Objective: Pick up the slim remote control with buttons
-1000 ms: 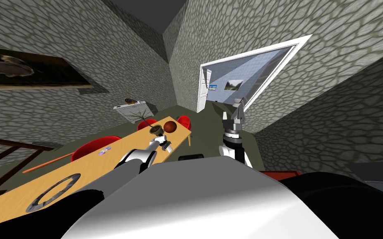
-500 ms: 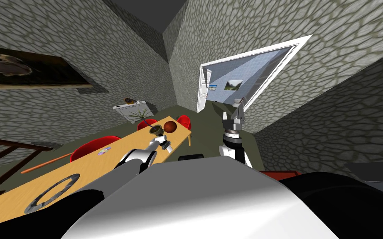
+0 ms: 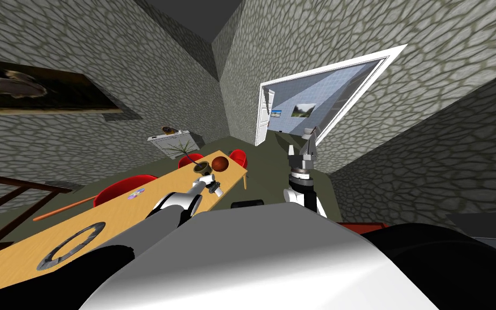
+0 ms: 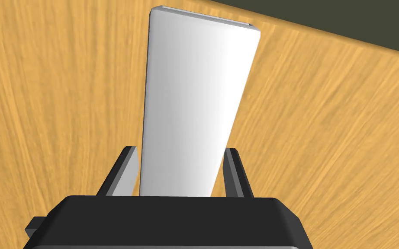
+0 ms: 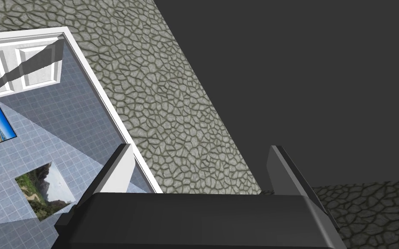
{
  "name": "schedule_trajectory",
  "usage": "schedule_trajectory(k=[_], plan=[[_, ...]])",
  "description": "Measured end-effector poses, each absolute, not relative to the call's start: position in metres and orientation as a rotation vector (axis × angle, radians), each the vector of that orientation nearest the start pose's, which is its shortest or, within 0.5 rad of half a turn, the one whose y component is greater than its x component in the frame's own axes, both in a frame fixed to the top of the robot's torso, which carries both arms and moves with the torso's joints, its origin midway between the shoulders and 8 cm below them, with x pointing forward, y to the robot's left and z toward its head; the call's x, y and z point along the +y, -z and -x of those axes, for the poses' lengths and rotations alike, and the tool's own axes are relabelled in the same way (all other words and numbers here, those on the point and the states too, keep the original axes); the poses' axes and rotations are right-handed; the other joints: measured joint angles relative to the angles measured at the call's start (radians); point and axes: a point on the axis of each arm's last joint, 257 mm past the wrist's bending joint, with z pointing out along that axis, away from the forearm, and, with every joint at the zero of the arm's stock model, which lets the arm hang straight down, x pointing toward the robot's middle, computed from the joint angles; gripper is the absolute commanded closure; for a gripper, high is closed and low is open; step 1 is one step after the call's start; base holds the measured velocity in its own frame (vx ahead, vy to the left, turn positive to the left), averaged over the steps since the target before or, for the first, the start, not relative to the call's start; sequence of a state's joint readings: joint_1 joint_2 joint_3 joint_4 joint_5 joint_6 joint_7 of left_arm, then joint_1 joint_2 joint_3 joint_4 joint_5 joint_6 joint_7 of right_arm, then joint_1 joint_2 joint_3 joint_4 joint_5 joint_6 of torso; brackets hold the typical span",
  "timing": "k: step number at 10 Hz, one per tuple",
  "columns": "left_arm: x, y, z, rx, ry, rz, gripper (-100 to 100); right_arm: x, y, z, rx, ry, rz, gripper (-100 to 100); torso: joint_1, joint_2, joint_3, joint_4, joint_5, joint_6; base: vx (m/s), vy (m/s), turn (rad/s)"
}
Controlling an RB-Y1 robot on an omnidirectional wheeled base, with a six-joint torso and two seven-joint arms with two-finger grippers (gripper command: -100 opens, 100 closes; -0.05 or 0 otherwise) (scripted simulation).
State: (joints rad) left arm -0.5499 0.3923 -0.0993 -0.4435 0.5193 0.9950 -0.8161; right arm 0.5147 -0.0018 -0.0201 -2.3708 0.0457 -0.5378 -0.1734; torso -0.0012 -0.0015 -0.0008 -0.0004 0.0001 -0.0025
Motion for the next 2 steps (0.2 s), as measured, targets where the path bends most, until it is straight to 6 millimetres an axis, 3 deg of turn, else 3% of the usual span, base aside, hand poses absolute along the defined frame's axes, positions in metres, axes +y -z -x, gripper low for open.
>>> schedule_trajectory(k=[1,2], plan=[[0.3673,0.5302,-0.3782,2.749,0.018,1.452,100,-0.2743,-0.066,-0.3165,0.523,-1.437,-0.589,0,0.0,0.0,0.0,0.0,0.0,0.0,-0.003,-0.014,0.013],[0.3679,0.5292,-0.3782,2.751,0.017,1.453,0,-0.2743,-0.066,-0.3165,0.523,-1.437,-0.589,0,0.0,0.0,0.0,0.0,0.0,0.0,0.0,0.0,0.0]])
